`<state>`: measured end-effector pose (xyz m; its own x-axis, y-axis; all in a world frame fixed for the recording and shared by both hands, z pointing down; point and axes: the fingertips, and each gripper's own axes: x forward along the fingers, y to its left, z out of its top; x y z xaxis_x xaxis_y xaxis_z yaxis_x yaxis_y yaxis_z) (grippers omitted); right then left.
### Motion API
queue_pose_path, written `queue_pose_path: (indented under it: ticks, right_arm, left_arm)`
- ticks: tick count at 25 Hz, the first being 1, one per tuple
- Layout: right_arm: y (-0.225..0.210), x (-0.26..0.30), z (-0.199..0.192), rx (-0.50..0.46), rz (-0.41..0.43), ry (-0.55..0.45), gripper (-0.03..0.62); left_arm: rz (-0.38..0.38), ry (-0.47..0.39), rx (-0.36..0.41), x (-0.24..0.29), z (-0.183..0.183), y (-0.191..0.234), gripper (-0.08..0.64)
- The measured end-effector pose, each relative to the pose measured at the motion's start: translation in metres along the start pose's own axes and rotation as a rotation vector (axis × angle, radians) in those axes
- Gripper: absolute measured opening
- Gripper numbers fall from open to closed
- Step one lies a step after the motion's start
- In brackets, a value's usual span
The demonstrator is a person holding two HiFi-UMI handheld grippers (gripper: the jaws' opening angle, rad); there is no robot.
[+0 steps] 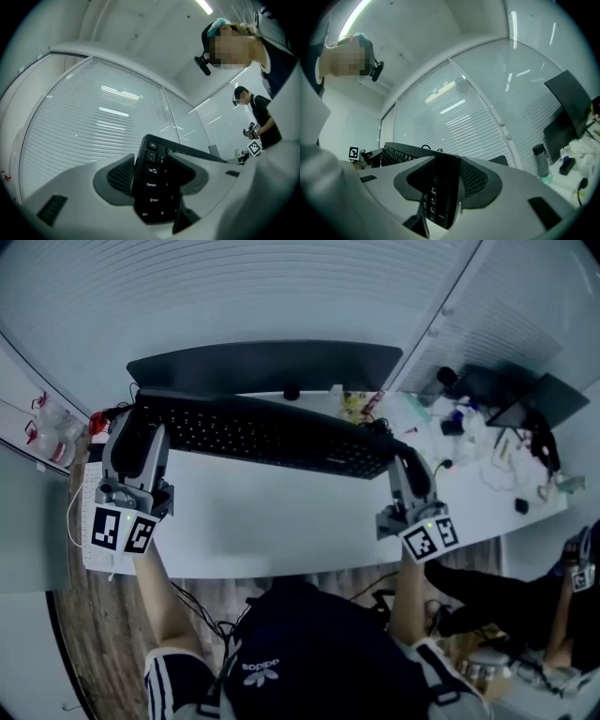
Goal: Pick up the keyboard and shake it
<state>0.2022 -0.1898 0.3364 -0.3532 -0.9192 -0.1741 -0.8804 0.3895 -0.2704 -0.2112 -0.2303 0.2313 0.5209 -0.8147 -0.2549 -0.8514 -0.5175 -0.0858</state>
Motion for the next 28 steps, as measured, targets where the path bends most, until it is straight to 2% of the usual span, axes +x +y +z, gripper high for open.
queue_pose_path:
  ticks: [7, 13, 22, 28]
  right_arm:
    - [-0.019, -0.030, -0.015, 0.085, 0.025, 0.013, 0.155]
    - [-0.030, -0.056, -0.017, 0.098, 0.028, 0.054, 0.155]
    - [-0.033, -0.044, -0.027, 0.079, -0.010, 0.085, 0.155]
    - [-0.030, -0.038, -0.028, 0.100, -0.011, 0.052, 0.155]
  left_arm:
    - [-0.008, -0.001, 0.069, -0.003, 0.029, -0.046, 0.218]
    - [-0.027, 0.026, 0.092, 0.002, 0.037, -0.077, 0.218]
    - [-0.035, 0.032, 0.093, 0.019, 0.034, -0.065, 0.218]
    - [-0.044, 0.024, 0.121, 0.026, 0.044, -0.063, 0.218]
